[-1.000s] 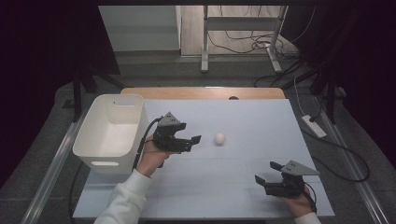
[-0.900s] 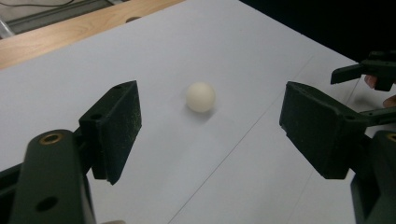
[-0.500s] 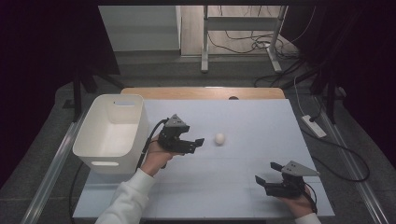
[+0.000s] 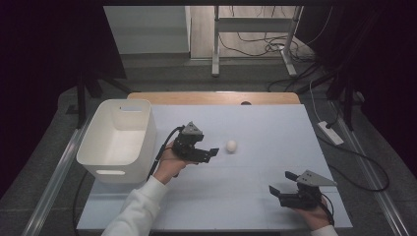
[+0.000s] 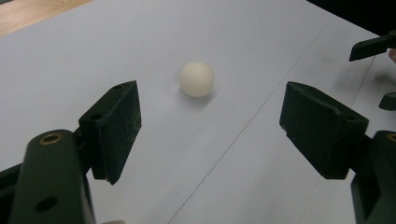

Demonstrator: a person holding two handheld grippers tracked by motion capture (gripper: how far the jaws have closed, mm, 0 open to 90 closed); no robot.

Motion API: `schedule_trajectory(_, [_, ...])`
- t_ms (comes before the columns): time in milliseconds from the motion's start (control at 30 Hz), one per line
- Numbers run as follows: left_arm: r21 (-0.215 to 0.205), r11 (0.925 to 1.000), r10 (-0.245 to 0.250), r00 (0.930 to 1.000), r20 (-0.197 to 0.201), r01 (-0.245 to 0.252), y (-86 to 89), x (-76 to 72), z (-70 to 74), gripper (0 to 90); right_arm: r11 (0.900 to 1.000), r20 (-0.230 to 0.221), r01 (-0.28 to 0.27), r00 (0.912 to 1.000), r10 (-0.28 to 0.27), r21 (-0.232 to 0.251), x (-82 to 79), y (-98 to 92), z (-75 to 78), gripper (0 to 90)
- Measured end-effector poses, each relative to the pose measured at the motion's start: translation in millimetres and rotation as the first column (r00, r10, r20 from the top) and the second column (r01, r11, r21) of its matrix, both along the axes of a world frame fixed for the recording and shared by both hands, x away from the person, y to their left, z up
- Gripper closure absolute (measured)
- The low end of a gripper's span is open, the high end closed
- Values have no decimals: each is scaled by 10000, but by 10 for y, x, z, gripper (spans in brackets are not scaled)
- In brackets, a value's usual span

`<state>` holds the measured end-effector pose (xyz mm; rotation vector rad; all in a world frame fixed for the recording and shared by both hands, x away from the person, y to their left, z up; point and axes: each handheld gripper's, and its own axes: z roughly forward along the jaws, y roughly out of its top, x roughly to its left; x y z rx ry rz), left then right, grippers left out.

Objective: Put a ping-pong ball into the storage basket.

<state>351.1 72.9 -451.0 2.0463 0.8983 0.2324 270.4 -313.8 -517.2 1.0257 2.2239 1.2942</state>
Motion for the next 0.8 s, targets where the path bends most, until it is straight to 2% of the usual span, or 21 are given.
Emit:
schedule_trajectory(600, [383, 9989, -251, 9993, -276, 261, -175, 70, -128, 217, 10000, -6, 15, 10000, -15, 15, -6, -9, 2, 152])
schedule_trajectory(800, [627, 9975, -317, 9989, -336, 338, -246, 98, -166, 217, 10000, 14, -5, 10000, 5, -5, -5, -2, 6, 152])
